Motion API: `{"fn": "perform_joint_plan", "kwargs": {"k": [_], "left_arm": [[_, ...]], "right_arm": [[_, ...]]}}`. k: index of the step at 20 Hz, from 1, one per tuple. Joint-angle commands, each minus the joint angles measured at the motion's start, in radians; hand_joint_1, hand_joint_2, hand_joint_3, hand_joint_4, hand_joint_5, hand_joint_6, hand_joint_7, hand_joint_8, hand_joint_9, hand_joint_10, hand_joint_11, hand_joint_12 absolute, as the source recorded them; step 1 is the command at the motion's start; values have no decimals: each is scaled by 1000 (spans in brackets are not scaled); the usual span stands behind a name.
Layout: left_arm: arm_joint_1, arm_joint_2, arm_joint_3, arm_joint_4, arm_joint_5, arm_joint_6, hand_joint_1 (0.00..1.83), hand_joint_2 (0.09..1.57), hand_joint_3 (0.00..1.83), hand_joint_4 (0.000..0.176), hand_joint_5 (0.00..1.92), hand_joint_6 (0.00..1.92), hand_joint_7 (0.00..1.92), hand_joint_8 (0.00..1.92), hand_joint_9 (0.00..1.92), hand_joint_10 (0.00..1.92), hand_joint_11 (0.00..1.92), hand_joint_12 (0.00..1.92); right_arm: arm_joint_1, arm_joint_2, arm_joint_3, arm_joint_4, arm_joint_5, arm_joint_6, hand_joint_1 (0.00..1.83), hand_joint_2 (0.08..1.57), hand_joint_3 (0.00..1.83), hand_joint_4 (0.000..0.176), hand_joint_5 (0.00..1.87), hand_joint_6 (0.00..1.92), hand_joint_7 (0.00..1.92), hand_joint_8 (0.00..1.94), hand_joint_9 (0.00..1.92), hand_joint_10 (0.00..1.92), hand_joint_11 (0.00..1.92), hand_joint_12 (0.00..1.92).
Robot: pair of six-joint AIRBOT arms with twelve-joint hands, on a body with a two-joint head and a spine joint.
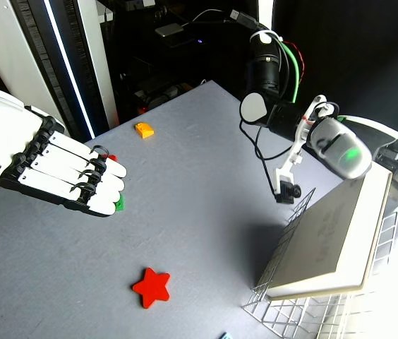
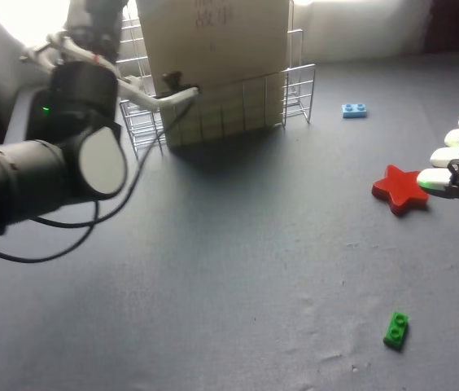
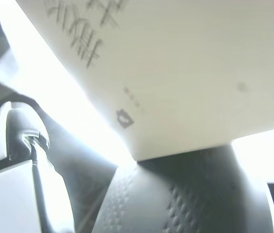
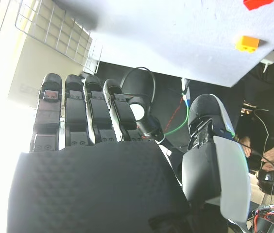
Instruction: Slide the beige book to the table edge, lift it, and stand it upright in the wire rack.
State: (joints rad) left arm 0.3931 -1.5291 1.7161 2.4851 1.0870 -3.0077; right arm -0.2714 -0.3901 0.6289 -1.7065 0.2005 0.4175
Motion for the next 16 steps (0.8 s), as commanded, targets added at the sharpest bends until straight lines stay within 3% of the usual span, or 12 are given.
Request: {"fn": "perform_joint_plan", "kwargs": {"k": [1, 8, 10, 16], "left_arm": [[-4, 27, -8, 47, 93, -9, 550, 920, 0, 0, 62, 0, 235, 1, 253, 1, 0, 662], [-37, 155, -54, 69, -102, -9, 573, 919, 0, 0, 35, 3, 199, 3, 205, 5, 0, 542], [-58, 197, -72, 49, -163, -9, 566, 911, 0, 0, 66, 5, 239, 8, 244, 9, 0, 634], [-125, 317, -138, -19, -353, -9, 554, 928, 4, 0, 42, 1, 210, 1, 211, 3, 0, 555]], "right_arm": [[14, 5, -2, 20, -12, -1, 0, 1150, 4, 0, 32, 10, 15, 4, 0, 0, 0, 0], [13, 5, -3, 20, -12, -1, 0, 1148, 2, 0, 13, 4, 0, 0, 0, 0, 0, 0], [13, 5, -4, 20, -12, -1, 0, 1138, 0, 0, 0, 0, 0, 0, 0, 0, 0, 0], [13, 5, -5, 20, -9, -1, 0, 1137, 0, 0, 17, 6, 2, 0, 0, 0, 0, 0]]}}
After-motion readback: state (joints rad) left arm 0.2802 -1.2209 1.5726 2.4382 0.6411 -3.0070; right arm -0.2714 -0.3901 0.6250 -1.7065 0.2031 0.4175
